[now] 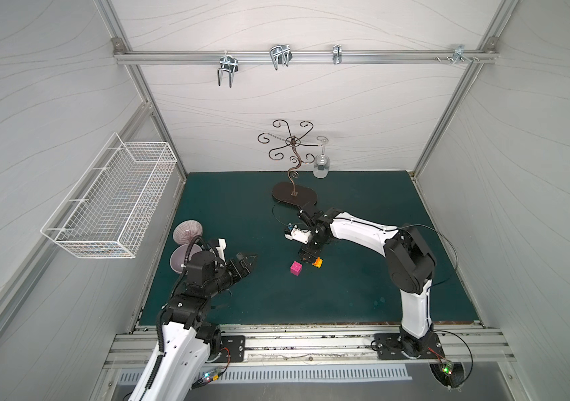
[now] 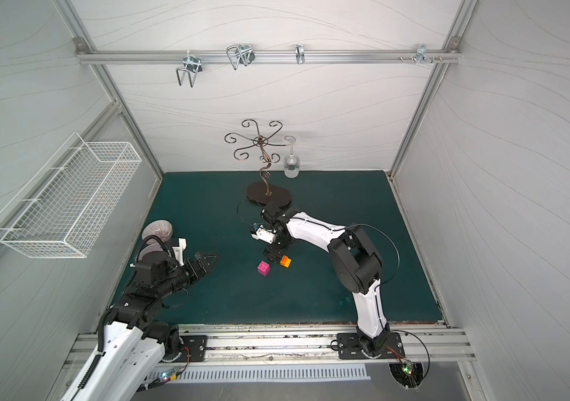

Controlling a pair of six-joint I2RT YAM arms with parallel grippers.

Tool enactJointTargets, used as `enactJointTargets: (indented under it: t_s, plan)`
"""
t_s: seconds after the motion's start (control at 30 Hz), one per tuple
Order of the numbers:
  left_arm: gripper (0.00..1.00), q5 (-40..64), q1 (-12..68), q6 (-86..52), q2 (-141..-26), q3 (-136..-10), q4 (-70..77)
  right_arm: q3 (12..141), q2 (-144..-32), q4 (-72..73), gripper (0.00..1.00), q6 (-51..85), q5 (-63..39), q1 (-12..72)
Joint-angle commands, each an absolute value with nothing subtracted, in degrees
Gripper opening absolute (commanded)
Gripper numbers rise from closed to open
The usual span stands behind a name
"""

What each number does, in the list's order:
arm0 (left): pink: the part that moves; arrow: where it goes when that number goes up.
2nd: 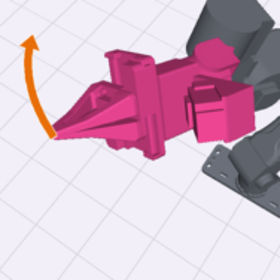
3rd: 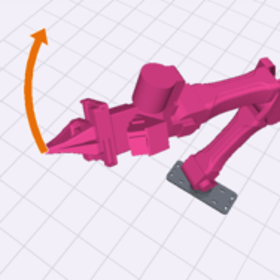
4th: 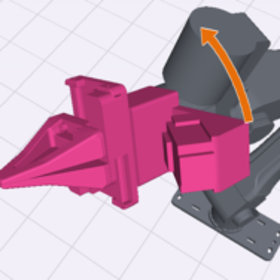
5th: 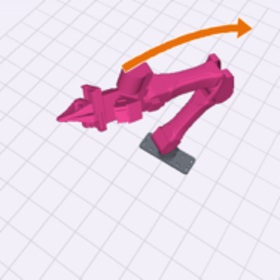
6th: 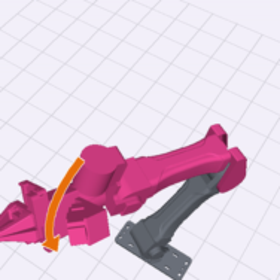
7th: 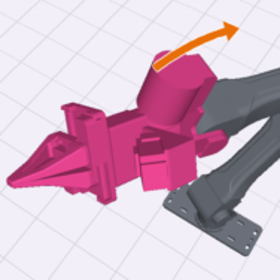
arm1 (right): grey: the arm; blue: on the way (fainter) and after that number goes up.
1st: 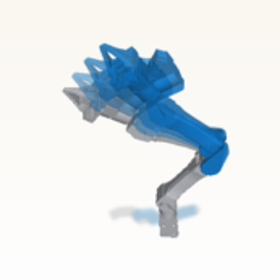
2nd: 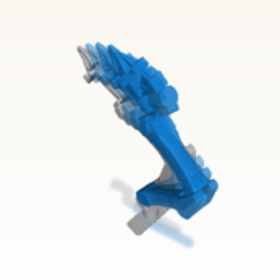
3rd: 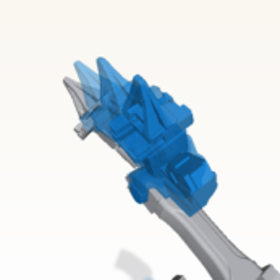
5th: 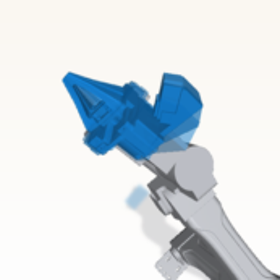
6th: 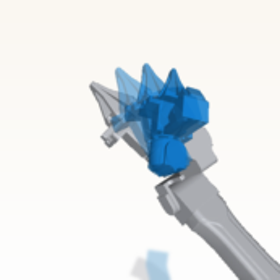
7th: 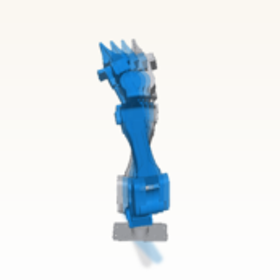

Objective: Assemble the letter r with lego
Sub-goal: Pick up the lego brick from the center of the board.

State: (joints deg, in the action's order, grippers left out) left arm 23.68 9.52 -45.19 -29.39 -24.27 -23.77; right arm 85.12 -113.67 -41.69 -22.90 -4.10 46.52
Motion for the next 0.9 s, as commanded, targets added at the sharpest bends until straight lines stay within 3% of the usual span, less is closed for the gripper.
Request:
enactJointTargets:
  t_s: [0.0, 0.67, 0.87]
  plan:
    - [0.94, 22.94, 9.67, -45.0, -29.64, -24.91, -22.52, 84.86, -113.52, -43.05, 0.74, -24.66, -3.65, 47.27]
    - [0.91, 23.03, 9.67, -45.62, -30.55, -24.08, -20.98, 85.44, -116.67, -42.34, 0.63, -23.37, 0.06, 47.42]
    - [0.9, 22.44, 9.69, -45.22, -29.8, -24.09, -22.13, 86.46, -117.74, -43.75, 0.54, -23.07, -1.01, 47.29]
